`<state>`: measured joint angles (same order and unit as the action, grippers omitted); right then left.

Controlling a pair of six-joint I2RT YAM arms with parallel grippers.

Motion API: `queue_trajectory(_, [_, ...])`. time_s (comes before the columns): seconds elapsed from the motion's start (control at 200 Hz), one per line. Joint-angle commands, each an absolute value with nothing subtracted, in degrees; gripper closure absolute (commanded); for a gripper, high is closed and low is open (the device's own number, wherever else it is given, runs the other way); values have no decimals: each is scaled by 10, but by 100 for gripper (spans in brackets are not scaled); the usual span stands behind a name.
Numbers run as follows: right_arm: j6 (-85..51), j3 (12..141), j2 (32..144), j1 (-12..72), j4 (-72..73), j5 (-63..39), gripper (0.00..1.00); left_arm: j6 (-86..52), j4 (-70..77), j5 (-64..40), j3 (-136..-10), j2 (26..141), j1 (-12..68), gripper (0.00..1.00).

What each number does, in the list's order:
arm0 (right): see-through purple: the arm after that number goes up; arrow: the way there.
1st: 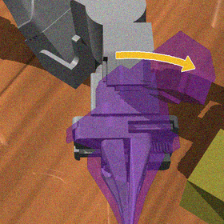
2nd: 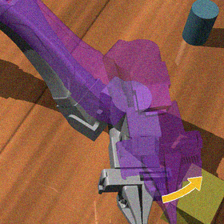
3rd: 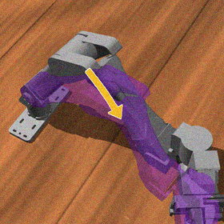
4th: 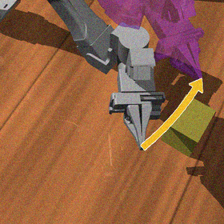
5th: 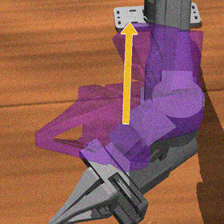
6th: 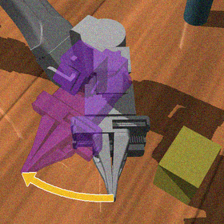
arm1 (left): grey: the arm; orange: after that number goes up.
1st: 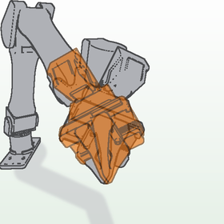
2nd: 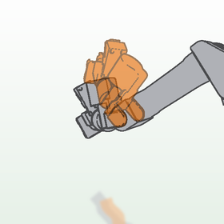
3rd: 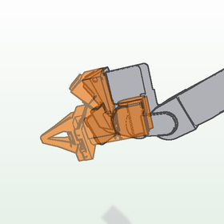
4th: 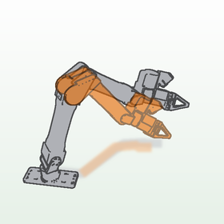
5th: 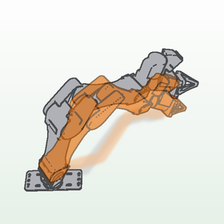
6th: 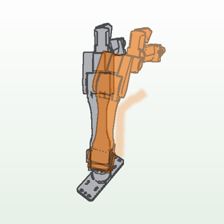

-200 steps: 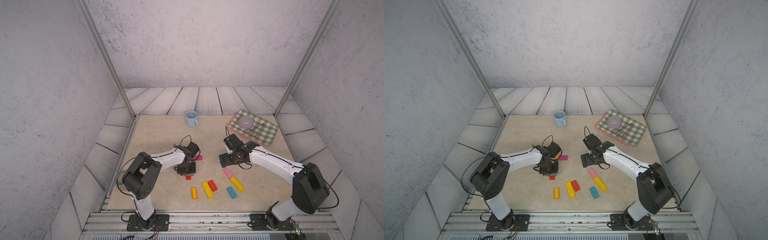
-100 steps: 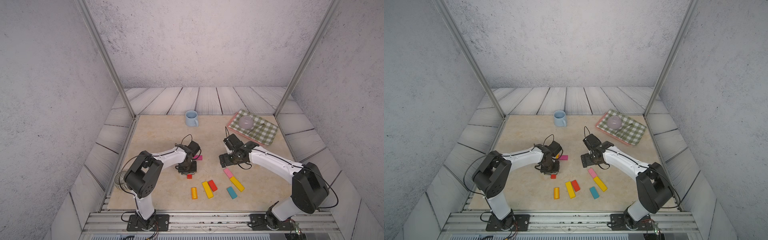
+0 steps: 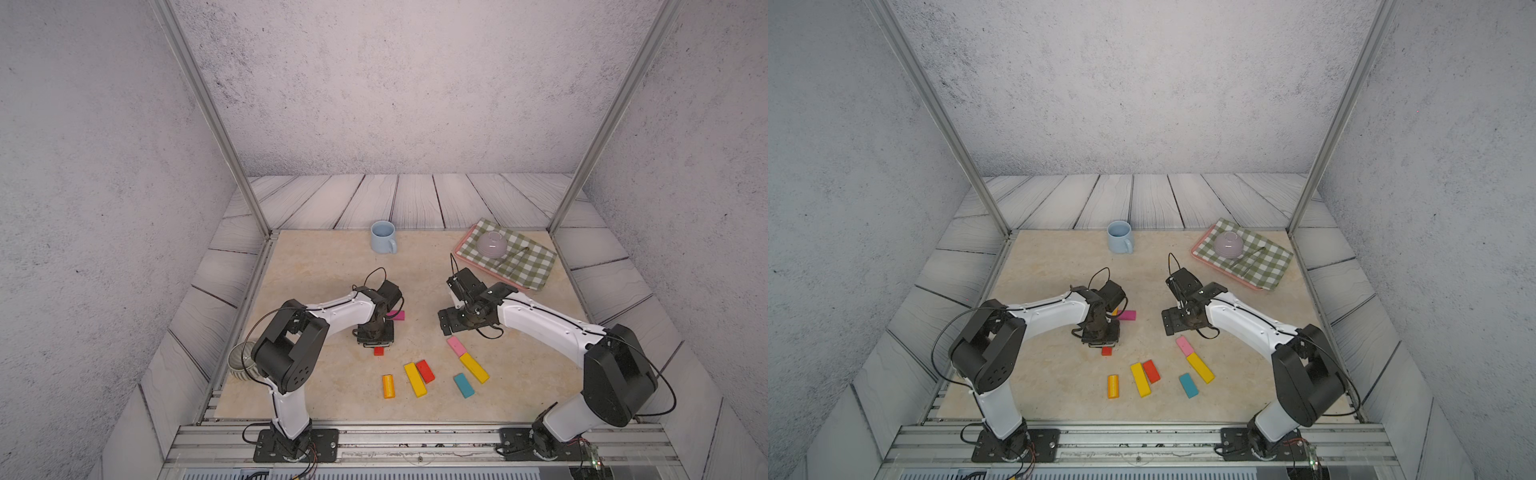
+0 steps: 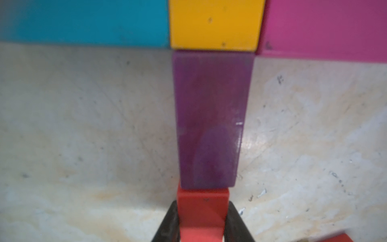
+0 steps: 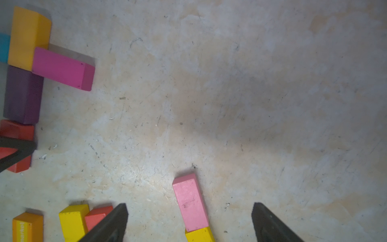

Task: Assemble the letter t with building blocks
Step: Assemble the building block at the center of the board.

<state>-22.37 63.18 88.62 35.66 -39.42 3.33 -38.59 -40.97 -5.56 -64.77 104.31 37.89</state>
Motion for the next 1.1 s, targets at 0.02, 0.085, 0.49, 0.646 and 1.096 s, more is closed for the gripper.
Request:
queue_trajectory(0.02, [-227,630,893,355,-403,32,5,-381,-419,-43,-655,1053,376,83])
queue_trajectory(0.085, [-228,630,894,355,-404,30,5,-381,-419,-44,-656,1055,376,83])
queue_trajectory(0.49, [-228,628,893,355,-404,32,5,-381,-422,-49,-663,1061,380,83])
queue_trajectory(0.646, [-228,628,893,355,-404,31,5,-384,-422,-46,-662,1063,380,84])
queue_trajectory(1.096, [-229,627,894,355,-405,32,5,-382,-426,-47,-673,1067,381,77])
